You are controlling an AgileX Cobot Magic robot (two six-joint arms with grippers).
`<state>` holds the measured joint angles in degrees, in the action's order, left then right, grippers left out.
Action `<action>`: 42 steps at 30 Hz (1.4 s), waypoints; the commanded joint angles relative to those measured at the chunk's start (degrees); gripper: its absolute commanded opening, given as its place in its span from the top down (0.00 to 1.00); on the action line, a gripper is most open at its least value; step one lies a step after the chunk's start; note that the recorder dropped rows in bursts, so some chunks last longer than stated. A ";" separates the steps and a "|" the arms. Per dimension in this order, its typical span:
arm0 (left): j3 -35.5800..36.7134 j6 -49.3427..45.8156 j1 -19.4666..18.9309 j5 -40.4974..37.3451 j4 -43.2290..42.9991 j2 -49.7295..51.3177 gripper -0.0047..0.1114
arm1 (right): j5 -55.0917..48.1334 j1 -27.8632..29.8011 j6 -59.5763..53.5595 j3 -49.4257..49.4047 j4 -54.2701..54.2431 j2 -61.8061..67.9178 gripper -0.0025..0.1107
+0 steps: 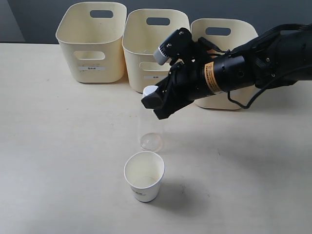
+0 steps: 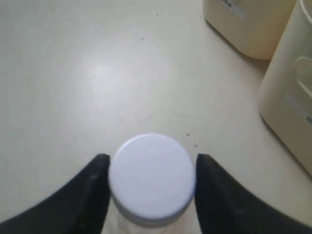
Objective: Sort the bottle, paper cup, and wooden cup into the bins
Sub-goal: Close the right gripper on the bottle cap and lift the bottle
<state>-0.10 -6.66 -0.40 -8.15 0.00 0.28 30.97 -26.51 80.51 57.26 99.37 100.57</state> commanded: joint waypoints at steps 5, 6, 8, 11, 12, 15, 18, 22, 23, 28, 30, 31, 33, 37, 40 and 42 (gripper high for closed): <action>0.10 0.09 -0.03 0.40 0.00 -0.28 0.96 | 3.47 0.05 -5.48 0.16 -1.74 -0.03 0.98; 0.10 0.09 -0.03 0.40 0.00 -0.28 0.96 | 4.07 0.05 -5.91 0.16 -2.27 -0.03 0.98; 0.10 0.09 -0.03 0.40 0.00 -0.28 0.96 | 4.44 0.05 -6.16 0.16 -2.46 -0.03 0.98; 0.10 0.09 -0.03 0.30 0.00 -0.28 0.96 | 4.30 0.05 -6.46 0.16 -2.46 -0.03 0.98; 0.10 0.09 -0.03 0.40 0.00 -0.28 0.96 | 4.30 0.05 -6.46 0.16 -2.46 -0.03 0.98; 0.10 0.09 -0.03 0.40 0.00 -0.28 0.96 | 4.30 0.05 -6.46 0.16 -2.46 -0.03 0.98; 0.10 0.09 -0.03 0.40 0.00 -0.28 0.96 | 4.29 0.05 -6.93 0.16 -2.46 -0.03 0.98; 0.10 0.09 -0.03 0.40 0.00 -0.28 0.96 | 4.29 0.05 -8.48 0.16 -2.47 -0.87 0.98; 0.10 0.09 -0.03 0.40 0.00 -0.28 0.96 | 4.14 0.05 -8.67 0.16 -2.71 -1.51 0.98; 0.10 0.09 -0.03 0.40 0.00 -0.28 0.96 | 2.78 0.05 -9.10 0.16 -3.88 -4.95 0.98; 0.10 0.09 -0.03 0.40 0.00 -0.28 0.96 | 2.41 0.05 -9.10 0.16 -4.22 -6.72 0.98; 0.10 0.09 -0.03 0.40 0.00 -0.28 0.96 | 2.16 0.05 -9.10 0.16 -4.53 -7.58 0.98; 0.10 0.09 -0.03 0.40 0.00 -0.28 0.96 | 2.15 0.05 -9.10 0.16 -5.26 -9.18 0.98; 0.10 0.09 -0.03 0.40 0.00 -0.28 0.96 | 1.91 0.05 -11.34 0.24 -8.63 -12.47 0.98; 0.10 0.09 -0.03 0.40 0.00 -0.28 0.96 | 1.77 0.05 -11.96 0.84 -9.92 -14.04 0.98; 0.10 0.09 -0.03 0.40 0.00 -0.28 0.96 | 1.77 0.05 -11.96 1.97 -10.08 -14.28 0.98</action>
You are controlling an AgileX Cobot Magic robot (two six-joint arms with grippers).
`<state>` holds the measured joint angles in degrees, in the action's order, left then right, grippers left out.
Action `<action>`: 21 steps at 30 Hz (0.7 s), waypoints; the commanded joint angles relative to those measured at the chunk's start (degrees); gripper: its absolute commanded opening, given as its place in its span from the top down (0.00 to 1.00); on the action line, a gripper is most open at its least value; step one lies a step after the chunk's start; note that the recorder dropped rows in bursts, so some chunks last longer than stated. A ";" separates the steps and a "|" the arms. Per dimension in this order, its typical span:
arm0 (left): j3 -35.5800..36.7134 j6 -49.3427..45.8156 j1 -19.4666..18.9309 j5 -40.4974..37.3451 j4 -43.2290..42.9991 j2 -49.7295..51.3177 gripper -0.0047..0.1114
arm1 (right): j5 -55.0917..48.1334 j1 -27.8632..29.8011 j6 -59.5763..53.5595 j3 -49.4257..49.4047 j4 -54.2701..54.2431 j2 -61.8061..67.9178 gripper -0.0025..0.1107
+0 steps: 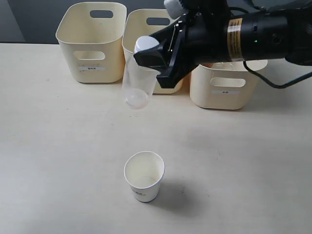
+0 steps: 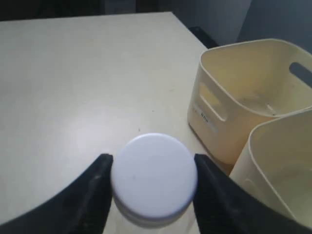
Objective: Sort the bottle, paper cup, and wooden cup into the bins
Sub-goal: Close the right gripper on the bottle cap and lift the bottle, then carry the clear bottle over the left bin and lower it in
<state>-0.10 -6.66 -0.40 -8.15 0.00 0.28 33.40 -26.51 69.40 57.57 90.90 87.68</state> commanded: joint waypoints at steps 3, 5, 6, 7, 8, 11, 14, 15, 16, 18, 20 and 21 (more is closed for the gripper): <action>0.10 0.09 -0.03 0.40 0.00 -0.28 0.96 | -0.51 0.05 -0.84 3.65 -1.69 -1.39 0.98; 0.10 0.09 -0.03 0.40 0.00 -0.28 0.96 | -0.41 0.05 -0.84 4.82 -2.91 -1.39 0.98; 0.10 0.09 -0.03 0.40 0.00 -0.28 0.96 | -0.70 0.05 -0.84 5.80 -3.14 -1.39 0.98; 0.10 0.09 -0.03 0.40 0.00 -0.28 0.96 | -1.00 0.05 -0.84 6.56 -3.14 -1.28 0.98; 0.10 0.09 -0.03 0.40 0.00 -0.28 0.96 | -1.62 0.05 -0.84 7.54 -3.14 -1.18 0.98; 0.10 0.09 -0.03 0.40 0.00 -0.28 0.96 | -2.15 0.05 -0.84 9.83 -4.27 -0.75 0.98; 0.10 0.09 -0.03 0.40 0.00 -0.28 0.96 | -2.15 0.05 -0.84 12.51 -4.85 0.09 0.98; 0.10 0.09 -0.03 0.40 0.00 -0.28 0.96 | -2.15 0.05 -0.84 13.39 -5.48 0.76 0.98; 0.10 0.09 -0.03 0.40 0.00 -0.28 0.96 | -2.15 0.05 -0.84 14.13 -5.93 1.27 0.98; 0.10 0.09 -0.03 0.40 0.00 -0.28 0.96 | -2.19 0.05 -0.84 16.02 -6.67 2.82 0.98; 0.10 0.09 -0.03 0.40 0.00 -0.28 0.96 | -2.19 0.05 -0.84 17.81 -6.78 4.61 0.98; 0.10 0.09 -0.03 0.40 0.00 -0.28 0.96 | -2.47 0.05 -0.84 18.88 -6.78 5.64 0.98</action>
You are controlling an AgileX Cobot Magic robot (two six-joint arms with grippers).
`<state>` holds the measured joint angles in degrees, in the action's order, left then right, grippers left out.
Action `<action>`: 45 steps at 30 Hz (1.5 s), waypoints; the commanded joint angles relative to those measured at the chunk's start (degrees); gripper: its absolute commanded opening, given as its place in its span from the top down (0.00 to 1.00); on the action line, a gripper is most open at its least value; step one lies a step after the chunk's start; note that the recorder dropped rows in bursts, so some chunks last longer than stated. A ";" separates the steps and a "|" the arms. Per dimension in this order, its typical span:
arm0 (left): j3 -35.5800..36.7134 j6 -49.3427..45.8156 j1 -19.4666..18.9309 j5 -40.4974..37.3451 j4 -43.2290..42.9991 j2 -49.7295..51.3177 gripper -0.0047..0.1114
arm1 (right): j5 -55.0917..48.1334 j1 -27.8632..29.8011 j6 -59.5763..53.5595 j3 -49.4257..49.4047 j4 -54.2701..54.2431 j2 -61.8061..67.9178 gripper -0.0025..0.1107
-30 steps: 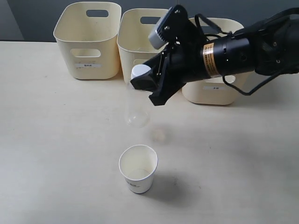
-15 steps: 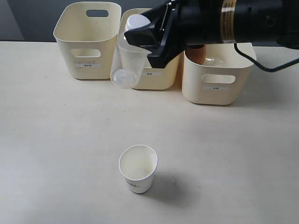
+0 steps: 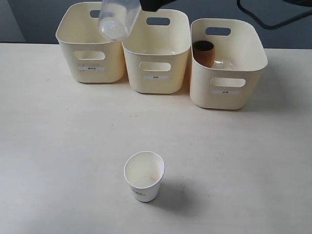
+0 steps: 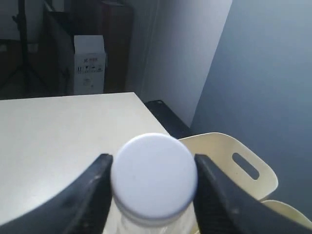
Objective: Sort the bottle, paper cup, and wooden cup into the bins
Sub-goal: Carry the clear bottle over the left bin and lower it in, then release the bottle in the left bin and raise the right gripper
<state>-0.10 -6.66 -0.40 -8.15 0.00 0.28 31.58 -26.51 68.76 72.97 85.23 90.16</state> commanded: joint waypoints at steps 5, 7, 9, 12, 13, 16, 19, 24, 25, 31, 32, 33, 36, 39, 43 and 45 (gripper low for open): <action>0.10 0.09 -0.03 0.40 0.00 -0.28 0.96 | -4.65 -1.59 -1.87 8.02 -1.15 7.74 0.98; 0.10 0.09 -0.03 0.40 0.00 -0.28 0.96 | -5.46 -2.72 -4.65 9.51 -2.29 9.55 0.98; 0.10 0.09 -0.03 0.40 0.00 -0.28 0.96 | -6.43 -3.89 -8.02 10.71 -4.86 11.25 0.98; 0.10 0.09 -0.03 0.40 0.00 -0.28 0.96 | -7.76 -5.31 -13.97 12.70 -10.24 13.61 0.98; 0.10 0.09 -0.03 0.40 0.00 -0.28 0.96 | -8.43 -5.63 -15.96 13.39 -11.94 14.51 0.98; 0.10 0.09 -0.03 0.40 0.00 -0.28 0.96 | -9.23 -6.56 -20.45 15.43 -15.87 16.98 0.98; 0.10 0.09 -0.03 0.40 0.00 -0.28 0.96 | -9.88 -6.78 -21.13 17.34 -16.49 19.55 0.98; 0.10 0.09 -0.03 0.40 0.00 -0.28 0.96 | -13.04 -6.78 -22.31 21.31 -16.53 23.96 0.98; 0.10 0.09 -0.03 0.40 0.00 -0.28 0.96 | -13.19 -6.78 -22.49 22.11 -16.53 24.90 0.98; 0.10 0.09 -0.03 0.40 0.00 -0.28 0.96 | -15.08 -6.78 -22.71 26.05 -16.53 29.67 0.98; 0.10 0.09 -0.03 0.40 0.00 -0.28 0.96 | -15.50 -6.78 -22.71 26.56 -16.53 30.37 0.98; 0.10 0.09 -0.03 0.40 0.00 -0.28 0.96 | -15.74 -6.78 -22.71 26.90 -16.53 30.90 0.98; 0.10 0.09 -0.03 0.40 0.00 -0.28 0.96 | -16.18 -6.78 -22.71 28.12 -16.53 32.15 0.98; 0.10 0.09 -0.03 0.40 0.00 -0.28 0.96 | -17.58 -6.78 -22.71 29.67 -16.63 34.38 0.98; 0.10 0.09 -0.03 0.40 0.00 -0.28 0.96 | -17.96 -6.78 -22.71 29.67 -17.00 35.39 0.98; 0.10 0.09 -0.03 0.40 0.00 -0.28 0.96 | -18.62 -6.78 -22.56 29.67 -17.01 35.39 0.98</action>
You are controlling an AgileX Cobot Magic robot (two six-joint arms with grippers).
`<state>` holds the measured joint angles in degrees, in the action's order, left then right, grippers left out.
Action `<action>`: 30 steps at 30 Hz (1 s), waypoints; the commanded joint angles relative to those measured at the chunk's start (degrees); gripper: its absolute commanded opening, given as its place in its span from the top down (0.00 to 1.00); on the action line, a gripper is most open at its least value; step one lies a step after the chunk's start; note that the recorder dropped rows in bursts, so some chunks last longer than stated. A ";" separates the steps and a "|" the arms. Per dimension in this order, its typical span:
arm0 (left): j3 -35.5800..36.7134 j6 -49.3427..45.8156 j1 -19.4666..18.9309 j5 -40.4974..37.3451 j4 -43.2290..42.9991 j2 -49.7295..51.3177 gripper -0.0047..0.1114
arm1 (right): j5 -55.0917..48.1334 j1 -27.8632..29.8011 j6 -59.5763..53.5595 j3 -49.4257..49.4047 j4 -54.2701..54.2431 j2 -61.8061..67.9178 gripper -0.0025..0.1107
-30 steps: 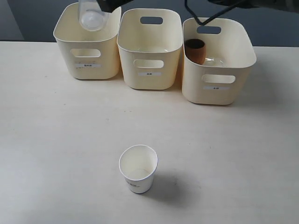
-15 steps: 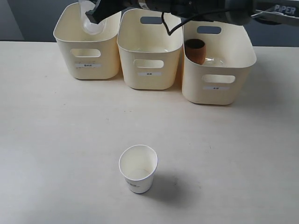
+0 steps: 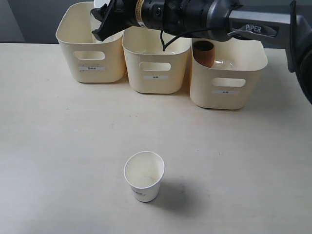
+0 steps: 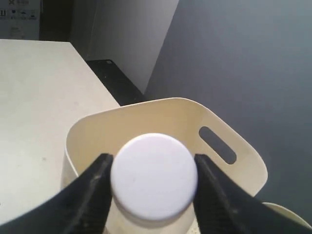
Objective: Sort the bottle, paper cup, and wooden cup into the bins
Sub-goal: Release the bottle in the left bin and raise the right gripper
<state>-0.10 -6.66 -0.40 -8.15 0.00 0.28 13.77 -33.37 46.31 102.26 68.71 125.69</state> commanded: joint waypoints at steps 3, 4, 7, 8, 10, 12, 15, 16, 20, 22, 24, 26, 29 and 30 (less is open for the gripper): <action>0.10 0.09 -0.03 0.40 0.00 -0.28 0.96 | -1.48 0.09 0.07 0.38 -0.49 0.00 0.98; 0.10 0.09 -0.03 0.40 0.00 -0.28 0.96 | -1.48 0.09 0.21 0.38 -0.49 0.25 0.98; 0.10 0.09 -0.03 0.40 0.00 -0.28 0.96 | -1.48 0.09 0.21 0.38 -0.49 1.55 0.98; 0.10 0.09 -0.03 0.40 0.00 -0.28 0.96 | -1.48 0.09 0.21 0.38 -0.49 1.89 0.98; 0.10 0.09 -0.03 0.40 0.00 -0.28 0.96 | -1.28 0.09 0.21 0.38 -0.49 2.78 0.98; 0.10 0.09 -0.03 0.40 0.00 -0.28 0.96 | -1.28 0.09 0.21 0.38 -0.49 3.35 0.98; 0.10 0.09 -0.03 0.40 0.00 -0.28 0.96 | -1.28 0.09 0.21 0.38 -0.49 3.67 0.98; 0.10 0.09 -0.03 0.40 0.00 -0.28 0.96 | -1.15 0.09 0.21 0.38 -0.49 3.67 0.92; 0.10 0.09 -0.03 0.40 0.00 -0.28 0.96 | -1.03 0.09 0.21 1.60 -4.55 3.67 0.64; 0.10 0.09 -0.03 0.40 0.00 -0.28 0.96 | -1.03 0.09 0.21 1.72 -4.83 3.67 0.60; 0.10 0.09 -0.03 0.40 0.00 -0.28 0.96 | -1.03 0.09 0.21 1.72 -4.83 3.67 0.61; 0.10 0.09 -0.03 0.40 0.00 -0.28 0.96 | -1.03 0.09 0.21 1.72 -4.95 3.67 0.61; 0.10 0.09 -0.03 0.40 0.00 -0.28 0.96 | -0.92 0.09 0.21 1.98 -4.96 3.76 0.61; 0.10 0.09 -0.03 0.40 0.00 -0.28 0.96 | -0.45 0.09 0.21 2.06 -4.96 3.76 0.60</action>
<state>-0.10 -6.66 -0.40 -8.15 0.00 0.28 12.76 -33.37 46.42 103.82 64.33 129.59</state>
